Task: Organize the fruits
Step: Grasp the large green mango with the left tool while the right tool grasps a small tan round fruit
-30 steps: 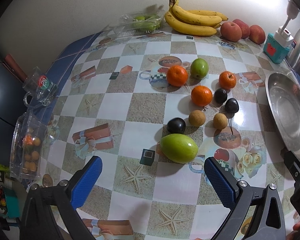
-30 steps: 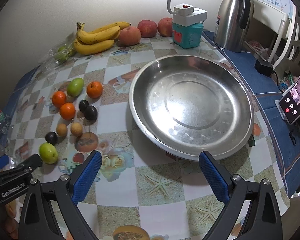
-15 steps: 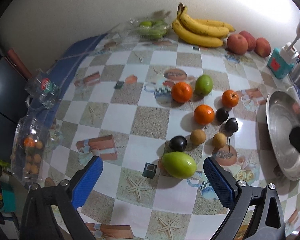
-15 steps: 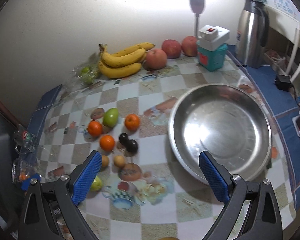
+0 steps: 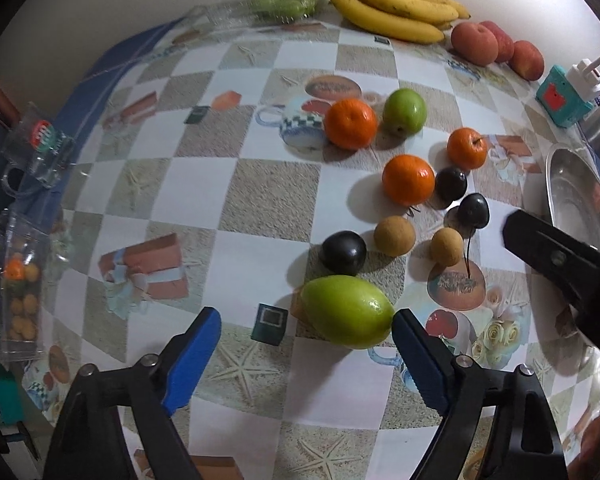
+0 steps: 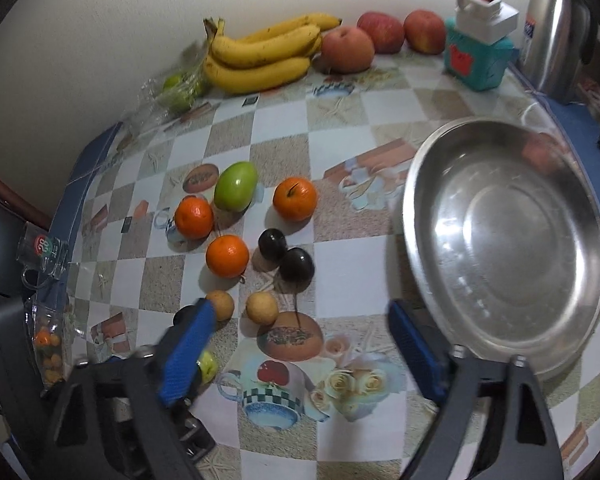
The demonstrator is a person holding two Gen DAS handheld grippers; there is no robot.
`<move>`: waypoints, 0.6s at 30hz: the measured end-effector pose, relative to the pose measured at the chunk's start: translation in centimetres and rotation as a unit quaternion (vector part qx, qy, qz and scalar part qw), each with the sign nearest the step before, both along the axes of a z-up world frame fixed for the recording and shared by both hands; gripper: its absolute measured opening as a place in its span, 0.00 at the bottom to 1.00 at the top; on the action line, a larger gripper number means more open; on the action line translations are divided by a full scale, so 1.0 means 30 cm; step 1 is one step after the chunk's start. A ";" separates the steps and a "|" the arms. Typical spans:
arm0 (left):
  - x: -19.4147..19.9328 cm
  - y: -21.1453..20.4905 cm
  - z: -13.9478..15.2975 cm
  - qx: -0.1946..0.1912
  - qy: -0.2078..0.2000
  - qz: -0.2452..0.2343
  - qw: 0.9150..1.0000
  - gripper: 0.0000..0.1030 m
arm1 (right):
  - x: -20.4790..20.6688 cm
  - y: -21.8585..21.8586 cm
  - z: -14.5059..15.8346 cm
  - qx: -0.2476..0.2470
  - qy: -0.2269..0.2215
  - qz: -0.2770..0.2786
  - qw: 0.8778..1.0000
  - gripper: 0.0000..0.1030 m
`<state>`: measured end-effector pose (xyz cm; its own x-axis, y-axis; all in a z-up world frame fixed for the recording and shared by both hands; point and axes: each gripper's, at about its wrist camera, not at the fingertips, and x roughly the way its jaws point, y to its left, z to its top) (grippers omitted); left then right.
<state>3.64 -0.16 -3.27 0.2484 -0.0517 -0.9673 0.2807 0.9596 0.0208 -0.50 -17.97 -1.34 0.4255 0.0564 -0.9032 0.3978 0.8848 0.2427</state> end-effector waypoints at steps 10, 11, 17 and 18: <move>0.001 -0.037 -0.019 -0.021 0.015 -0.024 0.999 0.74 | 0.072 0.034 -0.086 0.028 0.031 0.032 0.999 0.56; -0.001 -0.042 -0.020 -0.025 0.016 -0.027 0.999 0.72 | 0.079 0.037 -0.092 0.032 0.032 0.036 0.998 0.53; -0.004 -0.085 -0.024 -0.045 0.025 -0.037 0.998 0.57 | 0.108 0.048 -0.119 0.040 0.040 0.048 0.997 0.43; -0.006 -0.094 -0.024 -0.048 0.026 -0.039 0.998 0.55 | 0.110 0.049 -0.121 0.042 0.041 0.049 0.997 0.41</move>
